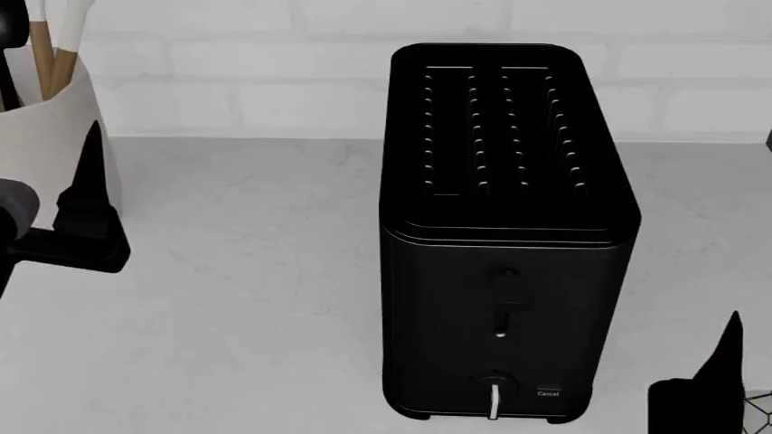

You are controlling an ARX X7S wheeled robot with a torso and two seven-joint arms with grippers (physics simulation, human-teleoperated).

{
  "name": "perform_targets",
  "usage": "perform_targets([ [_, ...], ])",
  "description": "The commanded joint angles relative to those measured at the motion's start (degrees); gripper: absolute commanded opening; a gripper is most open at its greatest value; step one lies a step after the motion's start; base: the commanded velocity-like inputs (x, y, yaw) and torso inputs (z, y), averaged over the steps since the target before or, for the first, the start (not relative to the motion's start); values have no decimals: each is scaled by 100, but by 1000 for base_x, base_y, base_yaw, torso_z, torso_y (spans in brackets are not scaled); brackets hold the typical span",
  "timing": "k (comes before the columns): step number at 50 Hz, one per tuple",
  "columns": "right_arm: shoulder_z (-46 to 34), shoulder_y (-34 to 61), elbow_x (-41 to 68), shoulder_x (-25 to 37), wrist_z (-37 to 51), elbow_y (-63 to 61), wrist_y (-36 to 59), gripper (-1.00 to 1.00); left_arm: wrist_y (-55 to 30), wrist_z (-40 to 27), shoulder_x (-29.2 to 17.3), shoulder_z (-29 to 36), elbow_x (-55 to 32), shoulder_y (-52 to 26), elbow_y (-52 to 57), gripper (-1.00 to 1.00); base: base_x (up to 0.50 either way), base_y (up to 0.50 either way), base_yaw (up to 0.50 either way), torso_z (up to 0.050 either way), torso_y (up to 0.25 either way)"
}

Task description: Place the toasted item on a plate.

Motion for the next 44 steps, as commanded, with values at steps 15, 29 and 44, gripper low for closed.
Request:
perform_targets([
  [15, -3157, 5162, 1512, -599, 725, 351, 460, 100, -18, -28, -9, 4, -40, -44, 11, 100, 0, 0, 0, 0, 0],
  [29, -2532, 5365, 1723, -729, 727, 868, 1155, 100, -6, -42, -45, -3, -53, 8, 44, 100, 0, 0, 0, 0, 0],
  [44, -1770, 5365, 1870, -624, 727, 1623, 2089, 100, 86, -40, -17, 47, -38, 32, -21, 100, 0, 0, 0, 0, 0],
])
